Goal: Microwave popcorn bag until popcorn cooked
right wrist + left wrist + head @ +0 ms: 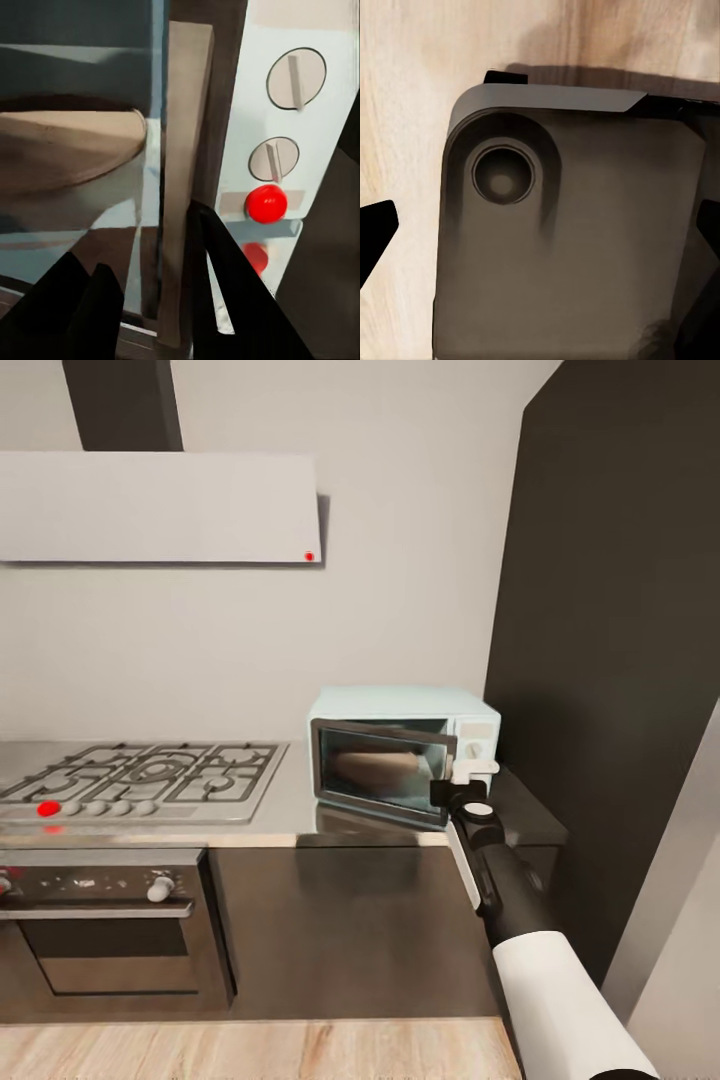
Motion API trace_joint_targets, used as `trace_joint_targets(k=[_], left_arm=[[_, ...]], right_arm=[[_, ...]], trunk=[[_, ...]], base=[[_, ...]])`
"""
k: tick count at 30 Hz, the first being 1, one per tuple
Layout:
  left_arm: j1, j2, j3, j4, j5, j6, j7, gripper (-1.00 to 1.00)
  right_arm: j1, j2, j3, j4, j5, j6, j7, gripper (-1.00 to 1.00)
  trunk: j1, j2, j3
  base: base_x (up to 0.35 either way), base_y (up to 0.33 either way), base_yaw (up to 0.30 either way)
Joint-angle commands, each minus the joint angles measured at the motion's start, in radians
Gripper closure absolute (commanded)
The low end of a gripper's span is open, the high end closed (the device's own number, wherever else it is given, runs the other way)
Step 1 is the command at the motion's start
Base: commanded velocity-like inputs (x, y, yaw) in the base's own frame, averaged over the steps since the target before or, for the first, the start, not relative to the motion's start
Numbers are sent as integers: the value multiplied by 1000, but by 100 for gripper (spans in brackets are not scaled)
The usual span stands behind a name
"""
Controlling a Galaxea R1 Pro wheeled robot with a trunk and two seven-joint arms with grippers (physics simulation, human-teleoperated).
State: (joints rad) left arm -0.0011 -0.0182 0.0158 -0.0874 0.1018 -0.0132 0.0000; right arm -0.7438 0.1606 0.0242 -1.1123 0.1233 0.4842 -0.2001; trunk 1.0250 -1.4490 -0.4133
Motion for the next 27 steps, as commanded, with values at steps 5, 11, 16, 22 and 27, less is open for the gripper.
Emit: trace_joint_targets(k=[5,11,16,22,27], left_arm=[[0,0,0,0,10,-2,0,-100],[0,0,1,-1,14,-3,0,-100],[0,0,2,-2,15,-4,0,-100],[0,1,3,-2,15,-4,0,-100],[0,1,3,-2,15,-4,0,-100]], right_arm=[[0,-1,33,0,-21,4,60,100],[-2,10,6,3,48,6,-43,100],[-2,14,7,3,63,4,-58,100],[-2,14,6,2,46,4,-64,100],[-2,14,6,2,22,5,-50,-100]], trunk=[[0,-1,-1],[0,0,-1],[0,0,-1],[0,0,-1],[0,0,-1]], base=[[-151,156,0],[-50,50,0],[0,0,0],[0,0,0],[0,0,0]])
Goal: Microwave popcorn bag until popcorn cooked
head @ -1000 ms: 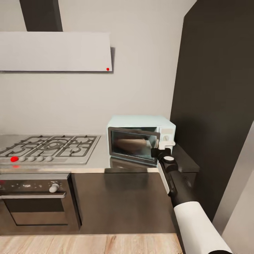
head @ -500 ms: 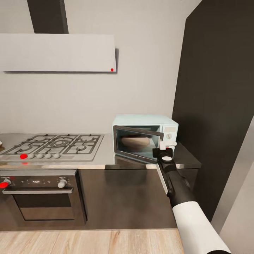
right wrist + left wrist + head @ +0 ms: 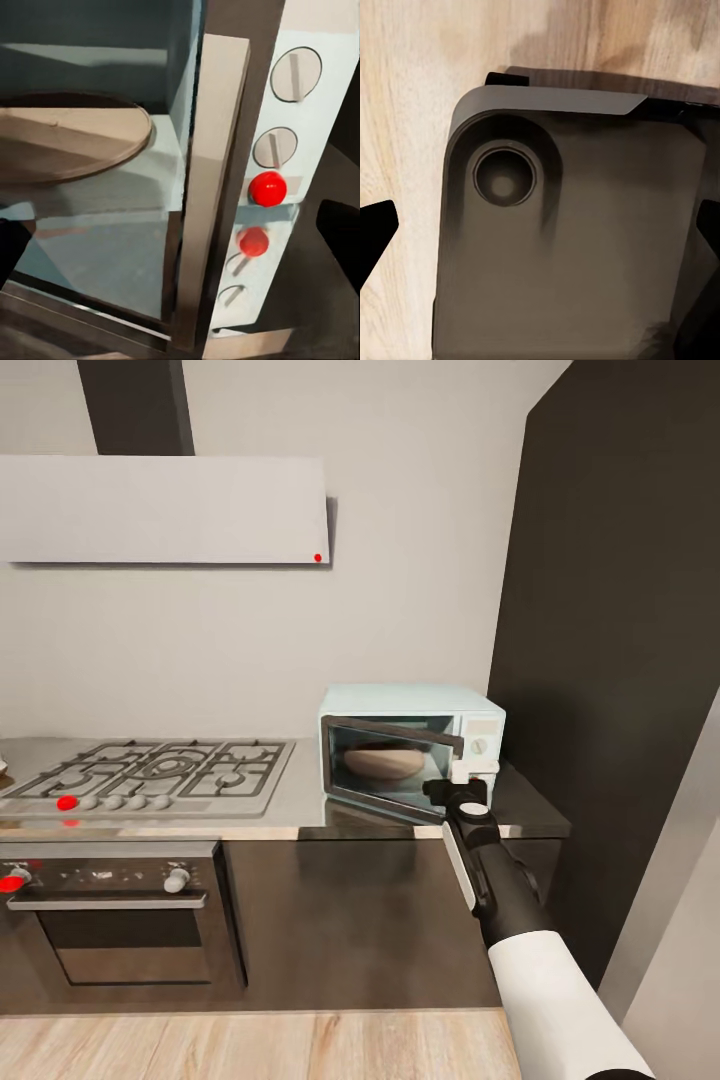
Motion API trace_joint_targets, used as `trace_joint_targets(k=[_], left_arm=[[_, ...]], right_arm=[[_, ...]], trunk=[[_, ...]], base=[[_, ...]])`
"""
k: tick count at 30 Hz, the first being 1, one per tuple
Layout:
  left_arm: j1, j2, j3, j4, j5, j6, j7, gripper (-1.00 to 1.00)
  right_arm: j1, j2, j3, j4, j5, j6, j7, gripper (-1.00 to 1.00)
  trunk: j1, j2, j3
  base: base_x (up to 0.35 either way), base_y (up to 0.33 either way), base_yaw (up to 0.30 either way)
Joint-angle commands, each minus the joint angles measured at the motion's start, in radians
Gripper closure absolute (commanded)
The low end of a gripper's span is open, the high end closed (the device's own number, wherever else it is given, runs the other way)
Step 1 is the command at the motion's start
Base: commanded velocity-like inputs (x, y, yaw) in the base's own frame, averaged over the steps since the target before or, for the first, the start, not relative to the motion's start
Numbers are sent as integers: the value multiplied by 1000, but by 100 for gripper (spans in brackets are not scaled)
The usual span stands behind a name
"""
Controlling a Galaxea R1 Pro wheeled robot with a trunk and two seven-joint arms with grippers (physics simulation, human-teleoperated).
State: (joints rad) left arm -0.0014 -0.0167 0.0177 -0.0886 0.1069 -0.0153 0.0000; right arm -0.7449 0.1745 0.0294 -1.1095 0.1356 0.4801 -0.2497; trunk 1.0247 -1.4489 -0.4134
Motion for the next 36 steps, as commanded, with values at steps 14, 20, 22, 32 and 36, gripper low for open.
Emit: trace_joint_targets(k=[14,20,22,32,36], left_arm=[[0,-2,2,0,10,-2,0,-100],[0,-2,2,0,10,-2,0,-100],[0,-2,2,0,10,-2,0,-100],[0,-2,2,-1,11,-2,0,-100],[0,-2,1,-2,10,-2,0,-100]], right_arm=[[-1,0,1,-4,10,18,3,-100],[-1,0,1,-4,10,18,4,-100],[-1,0,1,-4,10,18,5,-100],[-1,-73,-3,-11,11,11,111,-100],[-1,-109,-5,-14,6,8,130,-100]], trunk=[[0,-1,-1],[0,-1,-1],[0,-1,-1],[0,-1,-1],[0,-1,-1]], base=[[-105,0,0],[-343,0,0],[-342,0,0],[-96,0,0],[0,0,0]])
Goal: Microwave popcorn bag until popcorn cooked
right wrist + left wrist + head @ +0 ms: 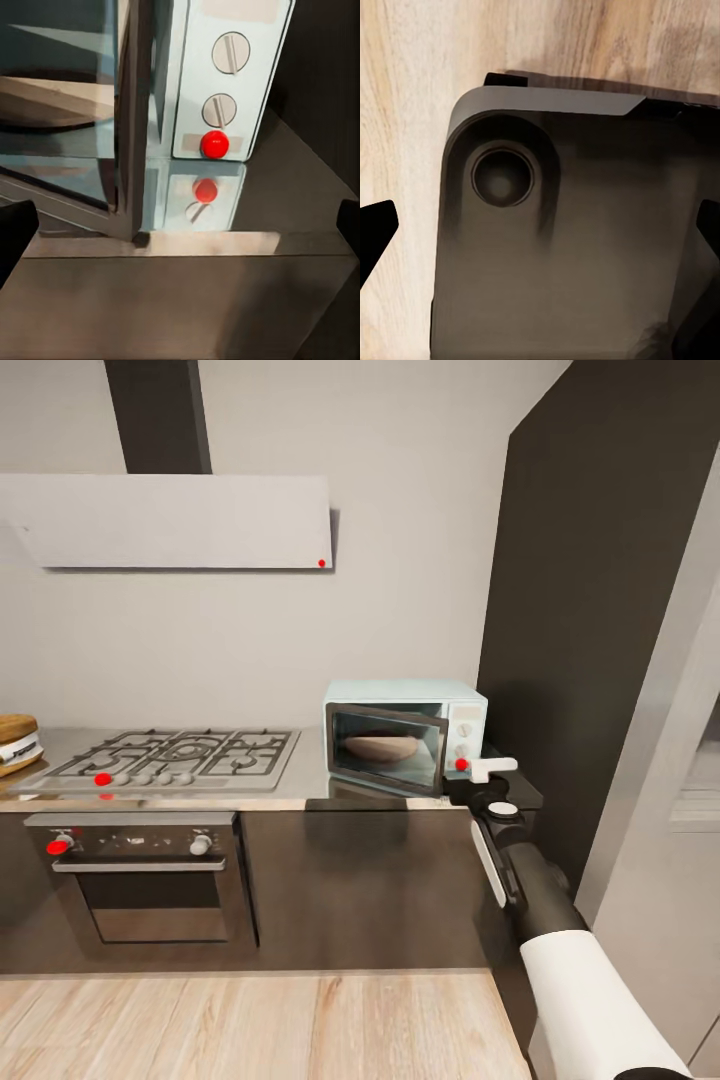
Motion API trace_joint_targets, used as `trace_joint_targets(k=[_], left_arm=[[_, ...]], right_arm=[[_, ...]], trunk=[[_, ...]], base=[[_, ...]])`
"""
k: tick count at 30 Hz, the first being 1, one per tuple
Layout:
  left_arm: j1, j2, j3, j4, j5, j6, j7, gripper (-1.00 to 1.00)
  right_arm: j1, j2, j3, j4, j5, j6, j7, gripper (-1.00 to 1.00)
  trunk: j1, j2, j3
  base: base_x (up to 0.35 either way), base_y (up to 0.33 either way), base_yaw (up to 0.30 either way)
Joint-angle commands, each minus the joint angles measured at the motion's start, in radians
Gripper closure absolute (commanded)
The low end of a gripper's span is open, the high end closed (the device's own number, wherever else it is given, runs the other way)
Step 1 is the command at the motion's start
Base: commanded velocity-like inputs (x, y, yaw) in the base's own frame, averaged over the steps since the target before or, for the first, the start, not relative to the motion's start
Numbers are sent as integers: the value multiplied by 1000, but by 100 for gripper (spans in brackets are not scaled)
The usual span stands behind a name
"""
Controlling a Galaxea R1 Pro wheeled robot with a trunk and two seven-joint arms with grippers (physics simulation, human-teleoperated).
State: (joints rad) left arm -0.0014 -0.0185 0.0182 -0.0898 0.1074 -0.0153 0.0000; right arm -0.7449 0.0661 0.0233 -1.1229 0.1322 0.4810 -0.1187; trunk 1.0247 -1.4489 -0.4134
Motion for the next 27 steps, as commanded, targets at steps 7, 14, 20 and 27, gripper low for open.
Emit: trace_joint_targets(k=[7,14,20,27], left_arm=[[0,0,-1,-1,9,-2,0,-100],[0,-1,-2,-1,9,-2,-1,-100],[0,0,-3,1,9,-2,-2,-100],[0,0,-1,-1,9,-2,-2,-100]], right_arm=[[-1,-9,-5,-2,9,7,-3,-100],[-1,-9,-4,-2,10,7,-11,-100],[-1,-9,-6,2,12,7,-14,-100],[-2,-65,-49,4,9,7,-3,-100]], trunk=[[0,-1,-1],[0,-1,-1],[0,-1,-1],[0,-1,-1]], base=[[0,0,0],[55,0,0],[287,0,0],[93,0,0]])
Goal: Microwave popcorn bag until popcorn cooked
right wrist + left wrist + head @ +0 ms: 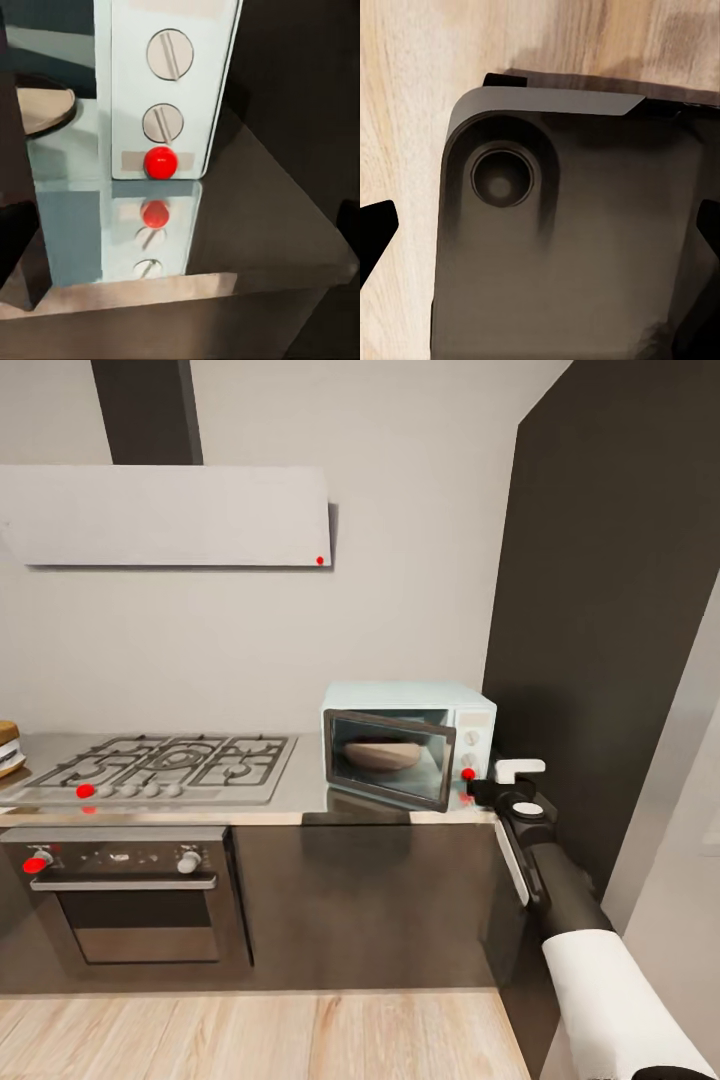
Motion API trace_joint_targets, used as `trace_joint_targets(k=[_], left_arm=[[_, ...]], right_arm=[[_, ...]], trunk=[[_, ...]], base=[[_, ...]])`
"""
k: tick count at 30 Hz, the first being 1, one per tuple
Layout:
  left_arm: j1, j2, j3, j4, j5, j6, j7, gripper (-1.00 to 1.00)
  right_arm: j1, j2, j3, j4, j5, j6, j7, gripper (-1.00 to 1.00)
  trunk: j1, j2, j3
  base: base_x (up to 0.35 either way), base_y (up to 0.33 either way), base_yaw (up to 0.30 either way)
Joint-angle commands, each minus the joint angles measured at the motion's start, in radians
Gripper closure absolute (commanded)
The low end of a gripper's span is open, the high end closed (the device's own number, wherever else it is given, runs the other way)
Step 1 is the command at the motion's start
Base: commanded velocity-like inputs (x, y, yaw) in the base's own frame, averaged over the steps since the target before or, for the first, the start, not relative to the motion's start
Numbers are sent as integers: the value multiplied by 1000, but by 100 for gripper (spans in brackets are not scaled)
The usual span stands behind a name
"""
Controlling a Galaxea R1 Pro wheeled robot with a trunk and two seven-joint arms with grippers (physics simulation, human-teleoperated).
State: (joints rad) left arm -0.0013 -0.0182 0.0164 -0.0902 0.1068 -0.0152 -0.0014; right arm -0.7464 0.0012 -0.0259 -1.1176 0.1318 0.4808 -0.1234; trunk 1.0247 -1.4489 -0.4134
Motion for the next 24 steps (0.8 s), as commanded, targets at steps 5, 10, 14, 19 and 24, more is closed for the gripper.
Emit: trace_joint_targets(k=[5,10,14,19,24], left_arm=[[0,-2,1,0,10,-2,0,-100],[0,-2,1,0,10,-2,1,-100],[0,-1,-1,0,10,-2,1,-100],[0,0,-1,0,11,-2,1,-100],[0,0,-1,0,11,-2,1,-100]], right_arm=[[-1,-19,-30,-1,9,7,7,-100],[0,-18,-29,1,9,9,6,-100],[0,-13,-27,1,9,9,7,-100],[-1,-12,-26,2,8,9,7,-100],[-1,-12,-25,3,8,8,7,-100]], trunk=[[0,-1,-1],[0,-1,-1],[0,-1,-1],[0,-1,-1],[0,-1,-1]], base=[[1,0,0],[0,0,0],[141,0,0],[305,0,0],[319,0,0]])
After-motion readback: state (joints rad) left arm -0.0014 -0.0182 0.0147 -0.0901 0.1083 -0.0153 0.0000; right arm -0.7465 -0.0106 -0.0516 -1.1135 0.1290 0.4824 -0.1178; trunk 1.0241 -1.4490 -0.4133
